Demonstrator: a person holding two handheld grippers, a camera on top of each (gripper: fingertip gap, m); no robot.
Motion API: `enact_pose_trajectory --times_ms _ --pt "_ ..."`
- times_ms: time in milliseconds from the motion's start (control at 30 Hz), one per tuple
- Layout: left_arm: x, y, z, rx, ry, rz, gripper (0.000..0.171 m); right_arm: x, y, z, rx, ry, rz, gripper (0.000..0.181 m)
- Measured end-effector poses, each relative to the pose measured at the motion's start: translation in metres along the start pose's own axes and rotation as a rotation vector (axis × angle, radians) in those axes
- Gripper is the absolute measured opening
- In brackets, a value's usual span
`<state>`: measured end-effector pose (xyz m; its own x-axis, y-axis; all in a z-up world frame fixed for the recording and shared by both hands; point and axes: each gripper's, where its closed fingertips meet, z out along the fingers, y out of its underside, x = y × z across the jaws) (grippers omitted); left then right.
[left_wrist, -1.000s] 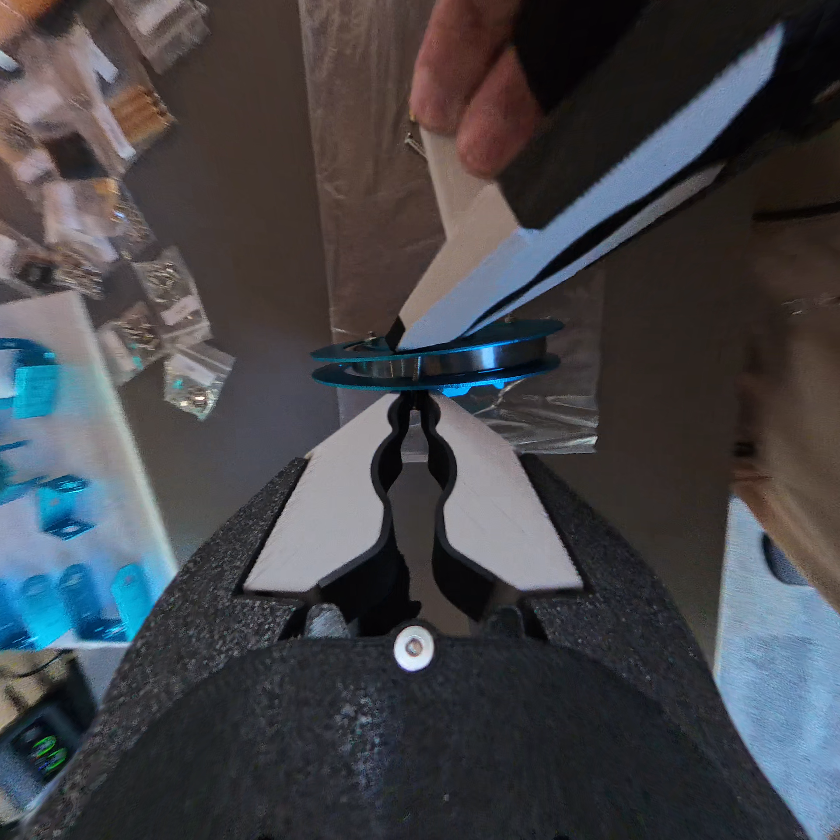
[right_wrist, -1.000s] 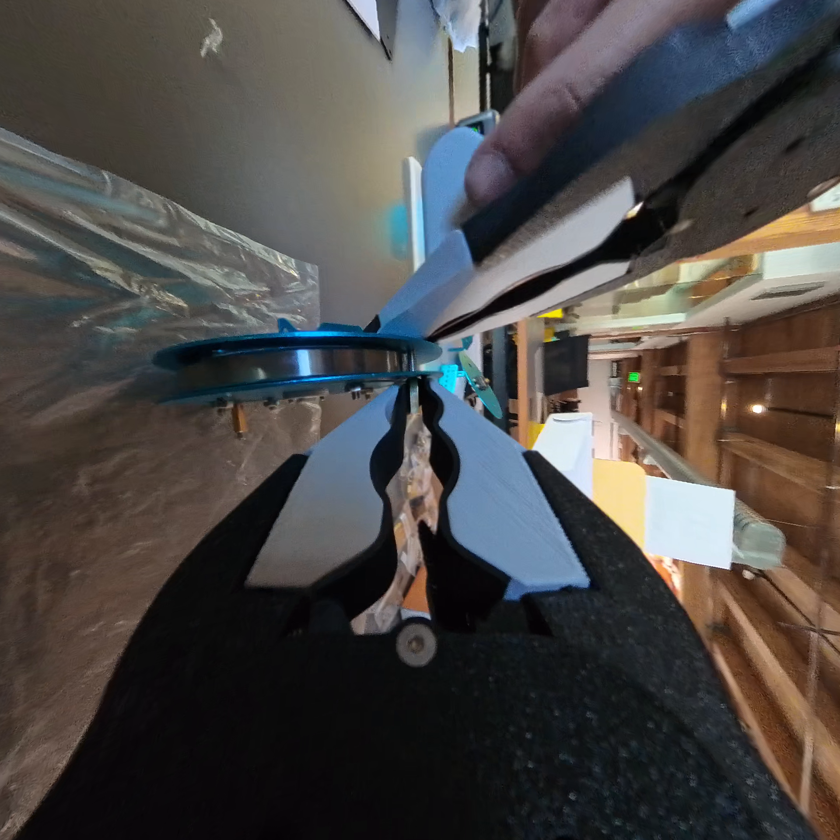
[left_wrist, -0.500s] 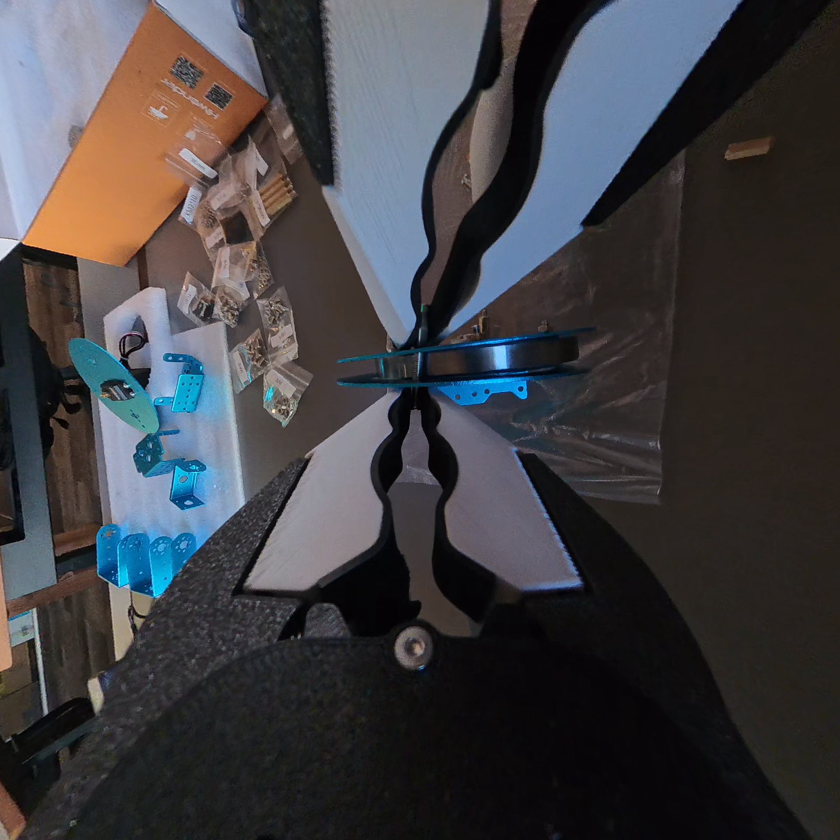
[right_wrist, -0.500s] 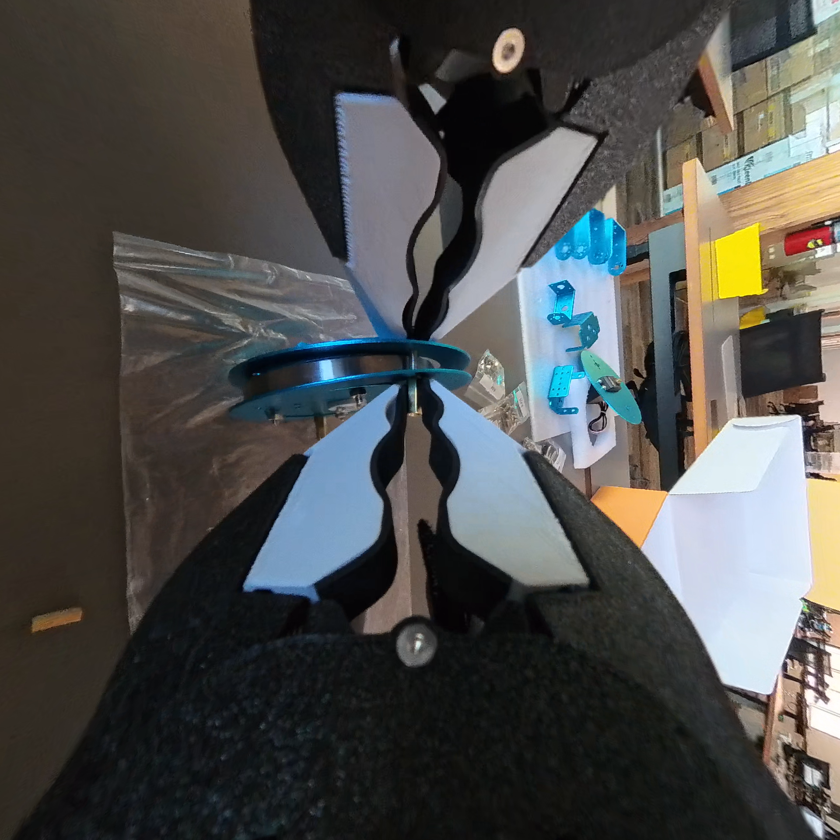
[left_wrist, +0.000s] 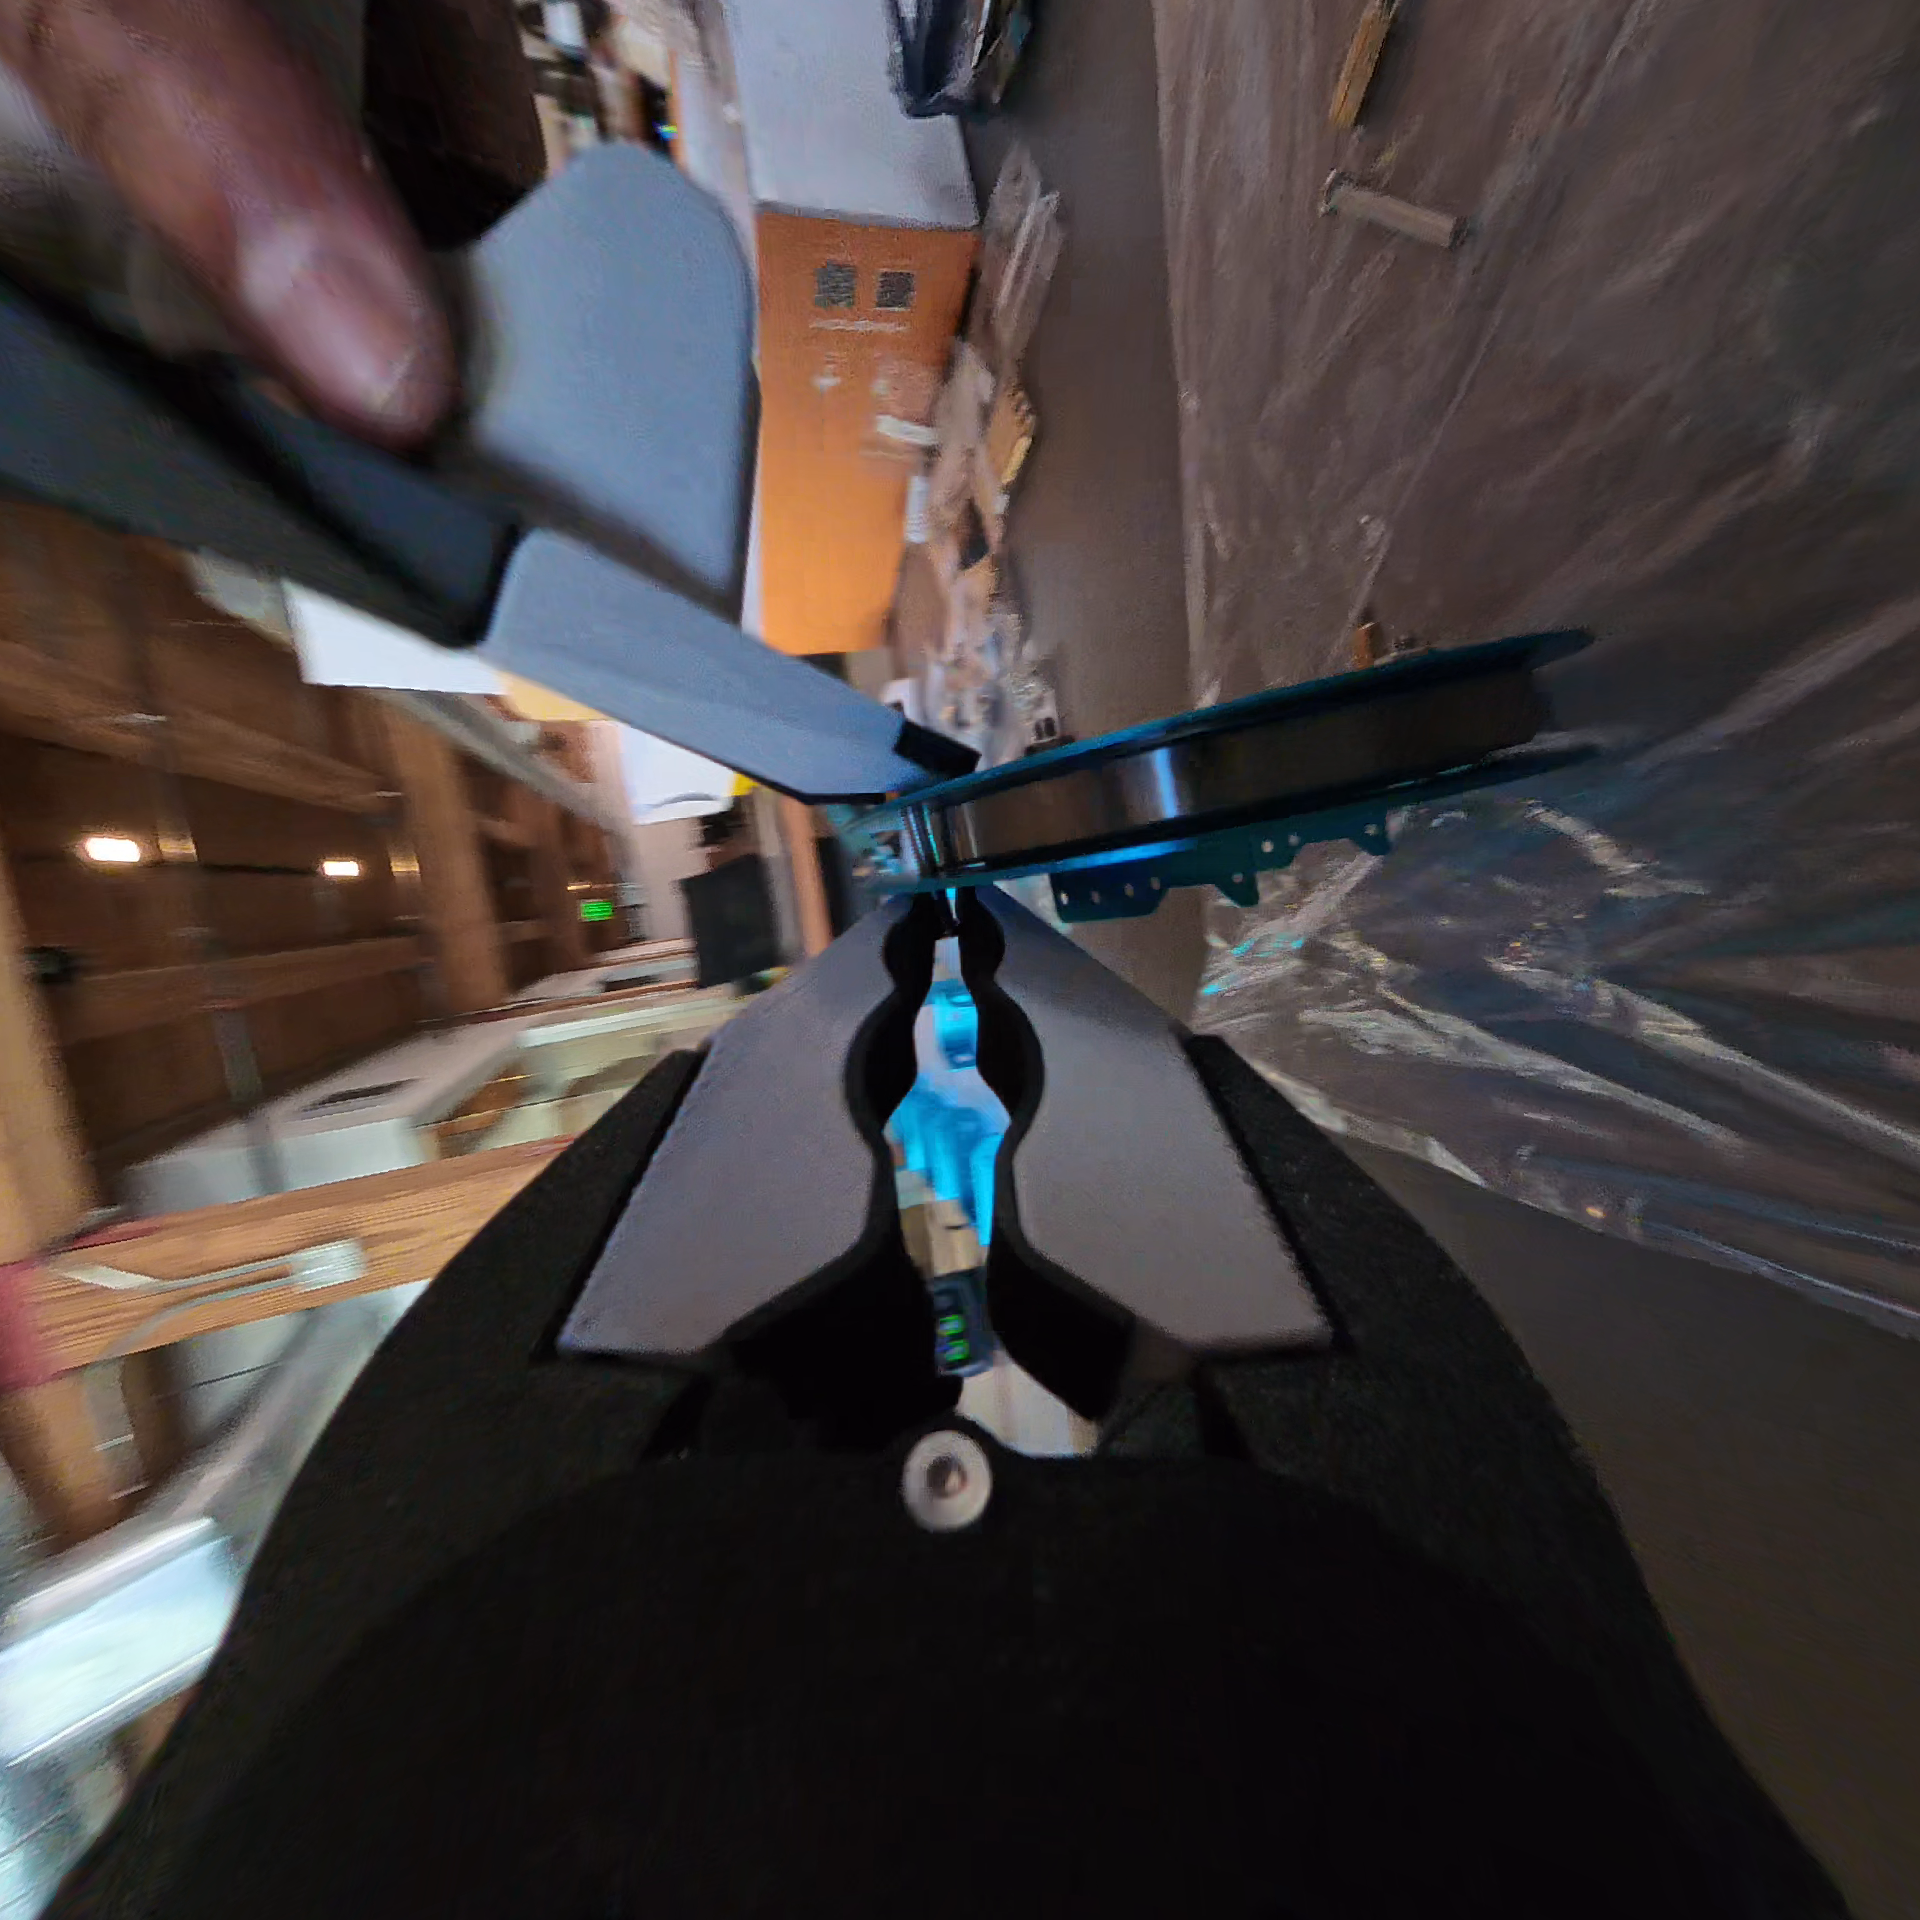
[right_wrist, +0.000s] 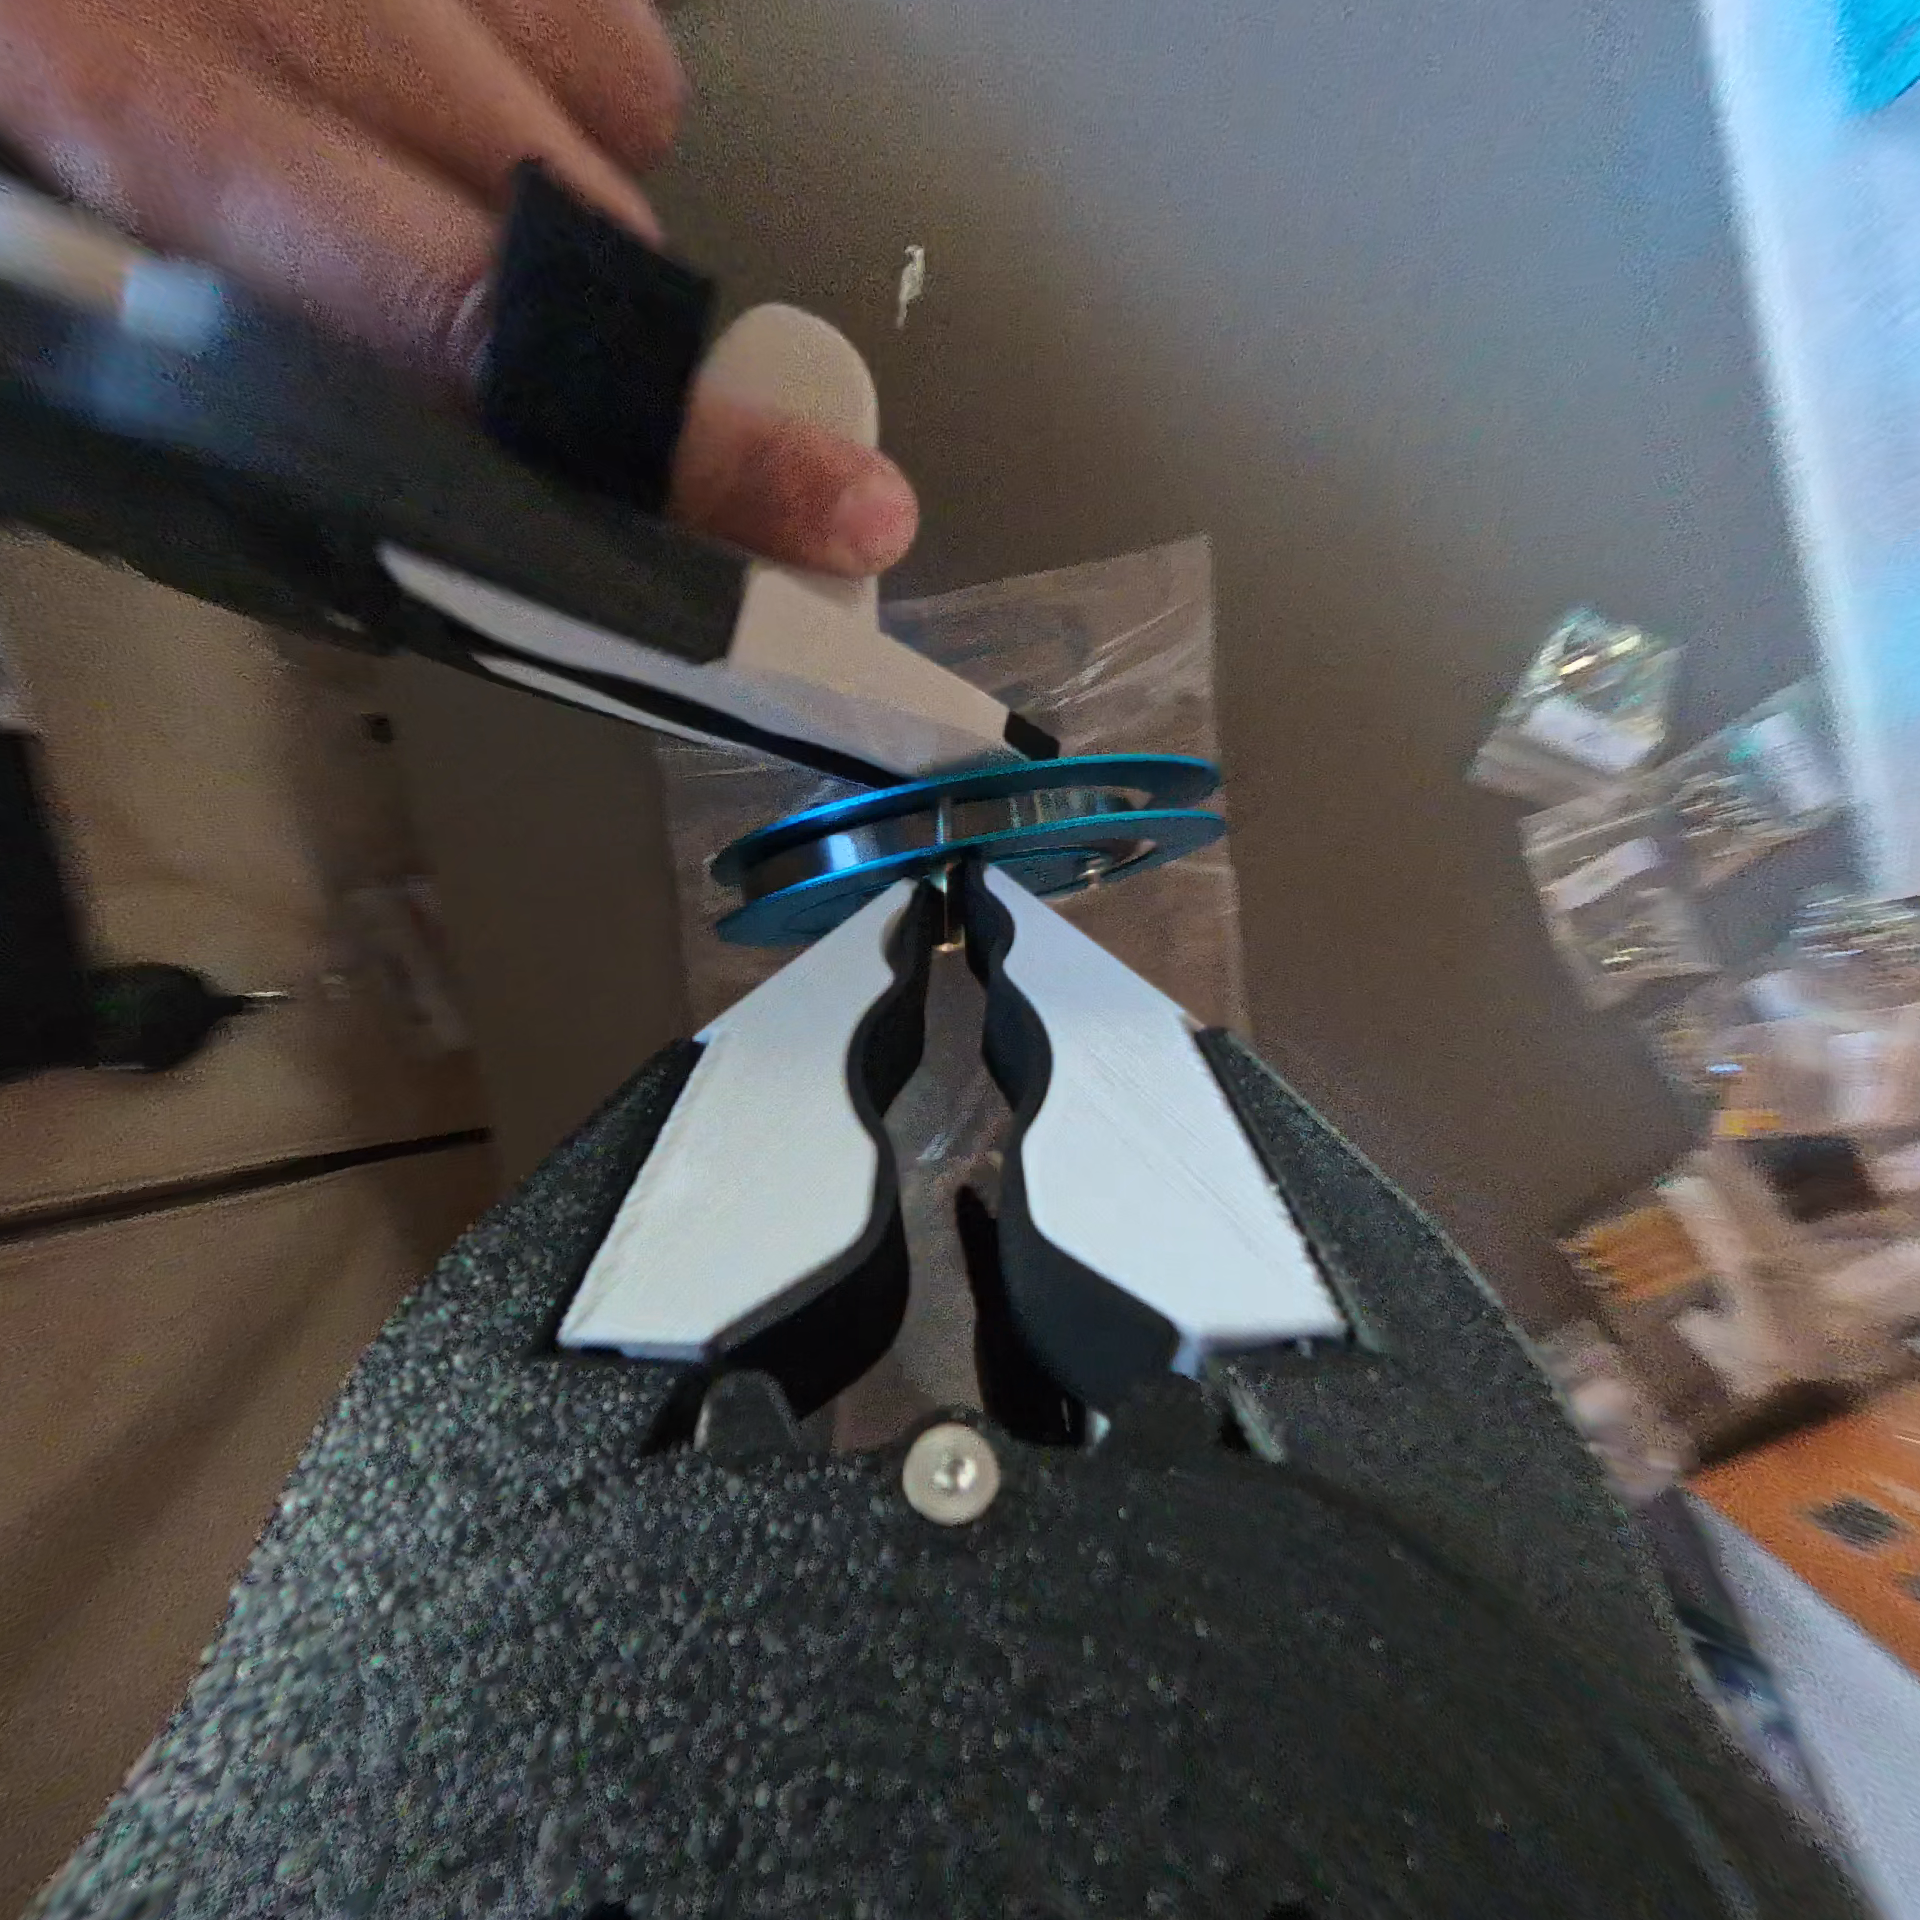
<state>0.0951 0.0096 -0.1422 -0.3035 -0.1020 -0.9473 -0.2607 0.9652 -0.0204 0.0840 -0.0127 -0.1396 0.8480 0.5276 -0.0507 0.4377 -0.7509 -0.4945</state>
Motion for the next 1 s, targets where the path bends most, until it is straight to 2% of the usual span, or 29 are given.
enact_pose_trajectory --times_ms 100,200,267,333,433,500,633,767,867,933,1000 --pt "-0.005 -0.002 -0.001 -0.039 -0.192 0.154 0.0 -0.007 0.004 0.0 -0.056 -0.282 0.229 0.004" --pt "-0.009 -0.009 -0.005 -0.044 -0.361 0.285 0.0 -0.021 0.008 -0.003 -0.12 -0.689 0.548 0.004" --pt "-0.01 -0.01 -0.006 -0.047 -0.411 0.307 0.0 -0.027 0.008 -0.005 -0.136 -0.939 0.735 0.004" --pt "-0.01 -0.009 -0.005 -0.036 -0.398 0.281 0.0 -0.028 0.006 -0.005 -0.124 -1.005 0.778 0.003" --pt "-0.009 -0.008 -0.002 -0.013 -0.306 0.201 0.001 -0.024 0.006 -0.004 -0.091 -0.891 0.664 0.005" --pt "-0.006 -0.007 -0.001 0.02 -0.139 0.075 0.002 -0.021 0.006 -0.004 -0.056 -0.763 0.549 0.005" --pt "0.004 -0.004 -0.003 0.057 0.241 -0.175 0.002 -0.011 0.005 -0.003 0.01 -0.331 0.192 0.018" --pt "0.01 0.002 -0.007 0.07 0.529 -0.34 0.002 0.003 -0.002 -0.009 0.094 0.162 -0.168 0.02" --pt "0.015 0.007 -0.01 0.082 0.723 -0.425 0.002 0.001 -0.007 -0.012 0.181 0.408 -0.346 0.024" --pt "0.016 0.008 -0.011 0.097 0.845 -0.483 0.002 0.004 -0.004 -0.007 0.186 0.568 -0.473 0.032" --pt "0.017 0.006 -0.013 0.12 0.949 -0.542 0.002 0.01 -0.006 -0.008 0.185 0.783 -0.634 0.025"
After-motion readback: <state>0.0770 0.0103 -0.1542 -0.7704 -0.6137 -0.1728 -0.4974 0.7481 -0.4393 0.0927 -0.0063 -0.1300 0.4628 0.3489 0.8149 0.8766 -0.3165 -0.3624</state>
